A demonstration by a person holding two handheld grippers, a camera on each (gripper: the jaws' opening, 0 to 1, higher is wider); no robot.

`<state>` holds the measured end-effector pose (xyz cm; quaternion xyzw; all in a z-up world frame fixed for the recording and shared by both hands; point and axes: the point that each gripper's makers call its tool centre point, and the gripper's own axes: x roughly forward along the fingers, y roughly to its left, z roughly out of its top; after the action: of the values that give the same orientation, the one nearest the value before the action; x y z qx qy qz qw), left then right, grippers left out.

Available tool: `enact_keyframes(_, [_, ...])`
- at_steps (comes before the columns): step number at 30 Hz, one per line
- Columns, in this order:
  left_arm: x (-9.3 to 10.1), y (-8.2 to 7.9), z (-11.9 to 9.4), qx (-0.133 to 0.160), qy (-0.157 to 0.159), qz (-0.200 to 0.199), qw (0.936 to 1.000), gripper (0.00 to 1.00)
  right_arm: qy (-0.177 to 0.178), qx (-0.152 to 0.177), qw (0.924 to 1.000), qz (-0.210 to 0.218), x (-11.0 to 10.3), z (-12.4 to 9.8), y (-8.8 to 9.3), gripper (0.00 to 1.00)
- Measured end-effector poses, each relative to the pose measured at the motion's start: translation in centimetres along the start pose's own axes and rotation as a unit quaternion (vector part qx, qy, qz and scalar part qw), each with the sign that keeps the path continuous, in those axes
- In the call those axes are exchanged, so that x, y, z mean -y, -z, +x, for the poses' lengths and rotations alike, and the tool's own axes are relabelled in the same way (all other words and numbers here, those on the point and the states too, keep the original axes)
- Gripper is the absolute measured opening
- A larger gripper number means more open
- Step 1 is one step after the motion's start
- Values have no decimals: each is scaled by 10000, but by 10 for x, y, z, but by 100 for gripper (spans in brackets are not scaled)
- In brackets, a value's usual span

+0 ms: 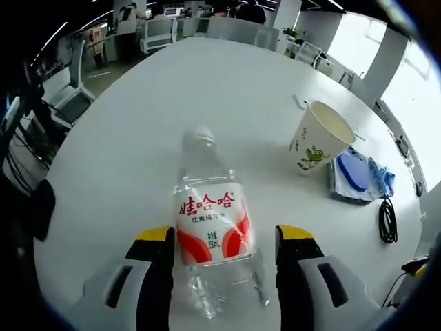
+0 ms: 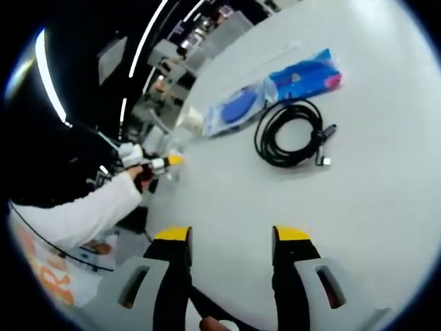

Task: Arrange the tabletop items into an orderly group along one side of the table until the central work area is clear of visible clutter.

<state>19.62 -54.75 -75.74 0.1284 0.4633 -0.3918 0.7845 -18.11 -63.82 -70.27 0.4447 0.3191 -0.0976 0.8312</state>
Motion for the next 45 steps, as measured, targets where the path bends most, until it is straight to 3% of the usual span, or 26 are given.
enact_keyframes(3, [-6,-2,2,47,-150,183,9997,54,192,-35,9995,-265,4,0,-1,45])
enact_keyframes(8, [-6,-5,5,219,-260,234,9992,54,151,3,9998,-139,4,3,-1,44])
enact_keyframes(12, [-9,-6,8,357,-393,523,9972,49,138,-109,9997,-175,2,6,4,44])
enact_keyframes(13, [-9,-6,8,331,-343,755,9960,49,132,-122,9997,-174,2,6,5,44])
enact_keyframes(14, [-9,-5,8,322,-396,590,9970,49,122,-131,9997,-165,2,6,5,44])
enact_keyframes(22, [-9,-4,5,414,-317,506,9974,46,62,-103,9999,-27,3,7,5,43])
enact_keyframes(25, [-2,-8,-1,670,-128,294,9972,43,69,-43,10000,-1,5,5,2,43])
enact_keyframes(27, [1,-15,-7,993,8,37,9951,40,78,-8,10000,38,7,4,1,43])
enact_keyframes(28, [0,-7,-8,803,13,53,9968,39,81,5,10000,56,8,4,0,43])
enact_keyframes(34, [4,5,-15,819,46,-14,9966,37,44,7,9999,93,6,4,2,43])
enact_keyframes(36, [5,8,-18,866,54,-55,9962,37,27,-3,10000,76,5,4,3,43])
enact_keyframes(40, [16,13,-28,1020,249,-504,9932,37,-3,50,10000,54,3,3,1,43])
enact_keyframes(45, [29,20,-42,1196,356,-471,9911,36,-1,76,9999,80,3,3,1,43])
